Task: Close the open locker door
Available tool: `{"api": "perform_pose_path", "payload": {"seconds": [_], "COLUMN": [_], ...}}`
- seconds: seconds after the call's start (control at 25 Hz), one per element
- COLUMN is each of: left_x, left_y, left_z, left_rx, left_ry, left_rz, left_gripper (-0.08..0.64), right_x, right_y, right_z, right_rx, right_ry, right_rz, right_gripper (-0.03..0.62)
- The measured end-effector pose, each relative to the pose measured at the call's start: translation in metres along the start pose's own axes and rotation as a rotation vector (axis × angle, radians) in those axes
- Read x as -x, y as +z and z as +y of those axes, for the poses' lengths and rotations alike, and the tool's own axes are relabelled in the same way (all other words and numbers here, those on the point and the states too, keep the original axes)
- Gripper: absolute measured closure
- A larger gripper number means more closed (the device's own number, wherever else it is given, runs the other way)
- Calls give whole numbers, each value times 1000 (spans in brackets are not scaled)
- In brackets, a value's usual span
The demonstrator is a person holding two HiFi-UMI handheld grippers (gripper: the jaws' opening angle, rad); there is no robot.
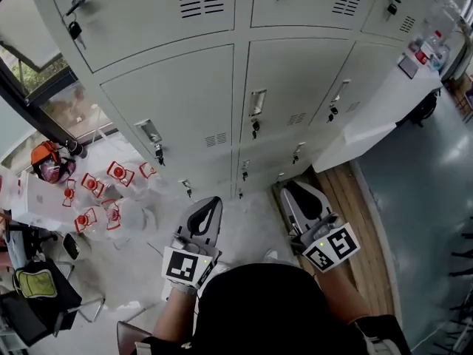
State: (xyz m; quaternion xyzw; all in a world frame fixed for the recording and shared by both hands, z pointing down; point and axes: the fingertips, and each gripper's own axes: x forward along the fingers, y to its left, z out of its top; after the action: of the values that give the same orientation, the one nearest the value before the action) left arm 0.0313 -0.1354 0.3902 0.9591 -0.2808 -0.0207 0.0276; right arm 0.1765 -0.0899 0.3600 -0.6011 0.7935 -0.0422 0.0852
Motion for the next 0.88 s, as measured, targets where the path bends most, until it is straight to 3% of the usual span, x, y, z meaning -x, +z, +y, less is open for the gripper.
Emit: {"api": "perform_pose_path", "payload": {"seconds": [0.32,0.88], "left_x": [-44,-67], "left_y": [4,3], "left_z": [-38,-71], "left_rx": [-23,-32], "left_ry": [-66,-112], "left_rz": [3,14], "left_gripper": [537,537], "right_x": [34,58], "right_y": [10,4], "right_z": [-43,-73], "right_rx": [-3,-15], "right_ry": [-66,-109], "right_rz": [-10,16], "right_gripper": [522,522]}}
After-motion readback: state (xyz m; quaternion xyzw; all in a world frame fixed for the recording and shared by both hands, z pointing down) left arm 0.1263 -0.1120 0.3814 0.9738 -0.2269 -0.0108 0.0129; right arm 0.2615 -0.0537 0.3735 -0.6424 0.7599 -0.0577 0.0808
